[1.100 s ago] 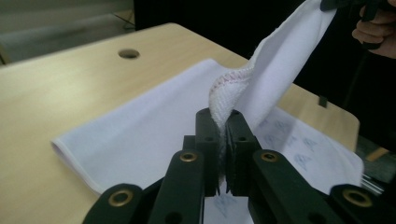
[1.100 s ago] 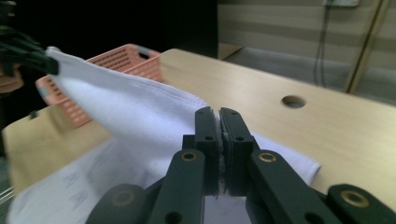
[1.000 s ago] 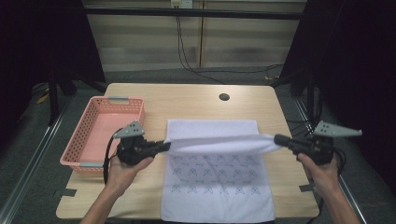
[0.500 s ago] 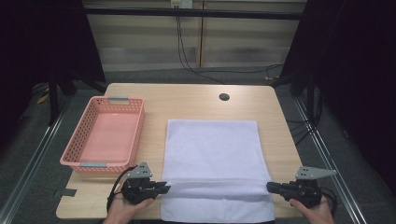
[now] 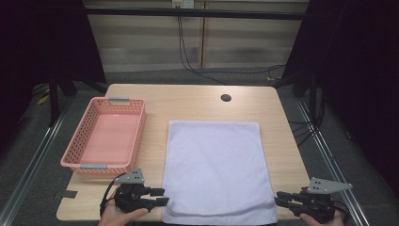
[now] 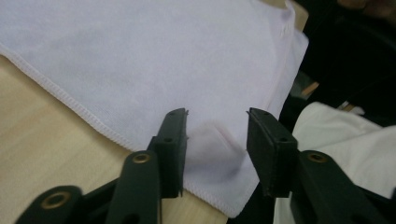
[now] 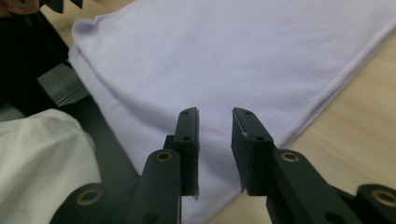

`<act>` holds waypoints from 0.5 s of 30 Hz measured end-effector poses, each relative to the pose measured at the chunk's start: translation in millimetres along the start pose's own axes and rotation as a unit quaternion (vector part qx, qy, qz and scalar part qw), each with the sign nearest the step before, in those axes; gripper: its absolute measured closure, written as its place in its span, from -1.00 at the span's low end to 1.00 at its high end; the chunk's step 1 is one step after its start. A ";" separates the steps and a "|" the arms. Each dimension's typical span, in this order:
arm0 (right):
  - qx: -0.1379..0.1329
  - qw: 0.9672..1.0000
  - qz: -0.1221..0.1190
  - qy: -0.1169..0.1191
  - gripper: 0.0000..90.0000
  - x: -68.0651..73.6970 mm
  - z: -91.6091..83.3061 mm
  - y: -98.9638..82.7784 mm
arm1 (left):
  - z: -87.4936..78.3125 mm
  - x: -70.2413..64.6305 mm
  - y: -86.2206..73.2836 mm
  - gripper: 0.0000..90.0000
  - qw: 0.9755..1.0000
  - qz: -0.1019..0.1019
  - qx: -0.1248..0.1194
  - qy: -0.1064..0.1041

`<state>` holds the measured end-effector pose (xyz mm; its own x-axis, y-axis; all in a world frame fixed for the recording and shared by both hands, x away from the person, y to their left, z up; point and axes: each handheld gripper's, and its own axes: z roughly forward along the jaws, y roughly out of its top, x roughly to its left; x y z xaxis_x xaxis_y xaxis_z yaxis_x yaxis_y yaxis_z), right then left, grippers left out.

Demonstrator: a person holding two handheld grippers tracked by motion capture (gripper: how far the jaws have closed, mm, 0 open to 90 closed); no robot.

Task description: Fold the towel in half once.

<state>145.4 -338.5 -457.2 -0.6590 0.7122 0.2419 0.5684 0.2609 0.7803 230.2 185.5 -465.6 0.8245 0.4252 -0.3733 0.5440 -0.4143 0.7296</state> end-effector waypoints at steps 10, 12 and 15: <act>0.020 0.999 -0.006 -0.037 0.21 -34.5 48.5 33.8 | 43.7 42.4 48.0 0.21 0.998 0.008 0.016 0.056; 0.028 0.999 -0.008 -0.040 0.15 -41.8 63.0 42.2 | 53.3 50.3 54.2 0.21 0.998 0.003 0.021 0.051; 0.045 0.997 -0.015 -0.057 0.09 -50.5 83.5 53.0 | 67.4 60.8 59.8 0.22 0.997 0.016 0.035 0.073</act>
<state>250.0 -306.2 -476.2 -0.6188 0.7714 0.1482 0.5947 0.3368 0.7300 323.3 132.3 -483.3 0.8133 0.5205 -0.2599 0.5313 -0.4825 0.6964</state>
